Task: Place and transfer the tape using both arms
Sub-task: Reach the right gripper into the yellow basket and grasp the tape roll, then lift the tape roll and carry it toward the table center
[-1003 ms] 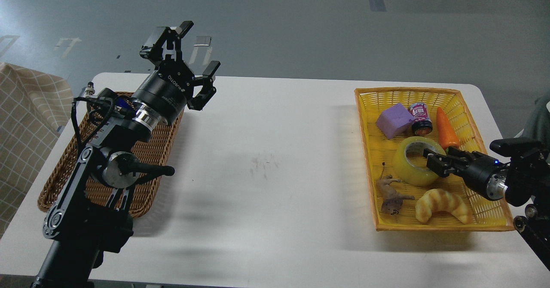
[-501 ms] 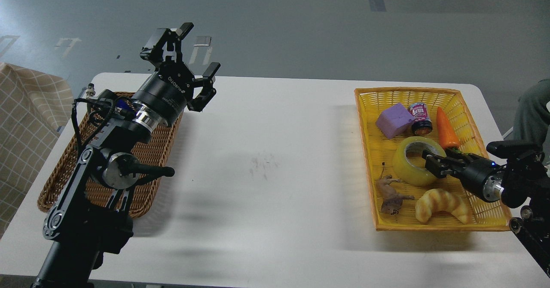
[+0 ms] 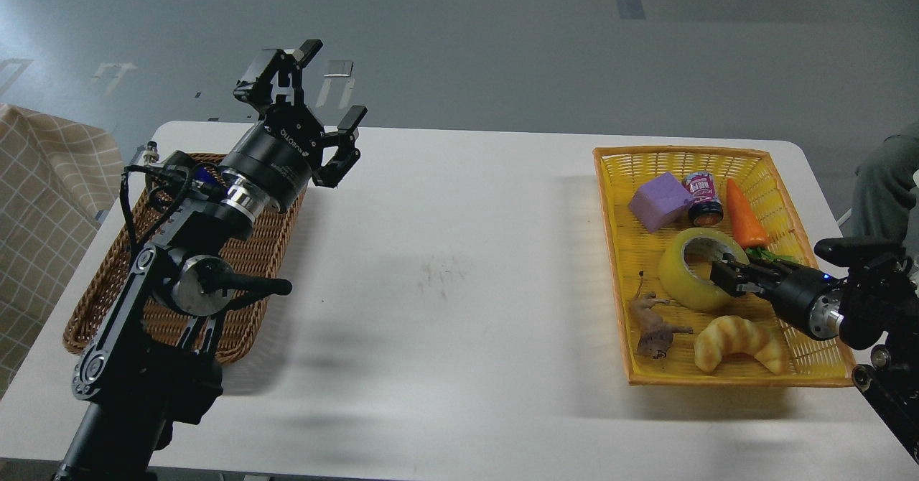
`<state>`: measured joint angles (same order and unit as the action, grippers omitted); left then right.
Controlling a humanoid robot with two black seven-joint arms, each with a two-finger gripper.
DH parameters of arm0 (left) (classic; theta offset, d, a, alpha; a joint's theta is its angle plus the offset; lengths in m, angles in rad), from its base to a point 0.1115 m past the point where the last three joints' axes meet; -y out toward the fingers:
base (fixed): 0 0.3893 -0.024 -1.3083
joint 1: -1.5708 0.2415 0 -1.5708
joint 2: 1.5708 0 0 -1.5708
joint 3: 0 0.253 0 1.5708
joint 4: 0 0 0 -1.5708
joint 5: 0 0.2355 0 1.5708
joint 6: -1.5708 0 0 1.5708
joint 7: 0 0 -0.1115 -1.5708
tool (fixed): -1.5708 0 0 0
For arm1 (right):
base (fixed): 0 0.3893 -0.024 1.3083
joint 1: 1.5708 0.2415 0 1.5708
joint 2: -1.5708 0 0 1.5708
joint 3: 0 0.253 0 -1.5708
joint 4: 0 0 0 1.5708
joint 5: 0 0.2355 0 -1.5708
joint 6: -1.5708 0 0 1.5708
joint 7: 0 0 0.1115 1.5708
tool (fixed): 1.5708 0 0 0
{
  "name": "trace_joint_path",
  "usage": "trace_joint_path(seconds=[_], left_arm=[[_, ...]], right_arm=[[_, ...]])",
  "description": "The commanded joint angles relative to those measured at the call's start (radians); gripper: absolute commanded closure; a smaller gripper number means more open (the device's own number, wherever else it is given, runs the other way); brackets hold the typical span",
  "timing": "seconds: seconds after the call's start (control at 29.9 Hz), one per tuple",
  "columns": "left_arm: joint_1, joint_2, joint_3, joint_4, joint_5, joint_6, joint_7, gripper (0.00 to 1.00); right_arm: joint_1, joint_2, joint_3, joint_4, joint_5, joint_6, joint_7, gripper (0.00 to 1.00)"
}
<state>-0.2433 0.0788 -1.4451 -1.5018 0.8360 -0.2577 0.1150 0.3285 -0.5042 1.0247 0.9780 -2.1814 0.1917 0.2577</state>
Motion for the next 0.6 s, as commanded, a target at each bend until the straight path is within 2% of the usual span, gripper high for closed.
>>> trace_joint_path(seconds=[0.0, 0.07, 0.17, 0.57], left_arm=[[-0.001, -0.001, 0.0, 0.0, 0.0, 0.0, 0.0, 0.01], [0.001, 0.001, -0.001, 0.0, 0.0, 0.0, 0.0, 0.01], [-0.001, 0.003, 0.0, 0.0, 0.0, 0.0, 0.0, 0.01], [-0.001, -0.002, -0.001, 0.002, 0.0, 0.0, 0.0, 0.01]], right_arm=[[0.0, 0.001, 0.0, 0.001, 0.0, 0.0, 0.0, 0.8], [0.001, 0.0, 0.001, 0.001, 0.0, 0.0, 0.0, 0.85], [0.003, -0.002, 0.001, 0.002, 0.0, 0.0, 0.0, 0.87], [0.035, -0.037, 0.003, 0.086, 0.0, -0.002, 0.011, 0.88]])
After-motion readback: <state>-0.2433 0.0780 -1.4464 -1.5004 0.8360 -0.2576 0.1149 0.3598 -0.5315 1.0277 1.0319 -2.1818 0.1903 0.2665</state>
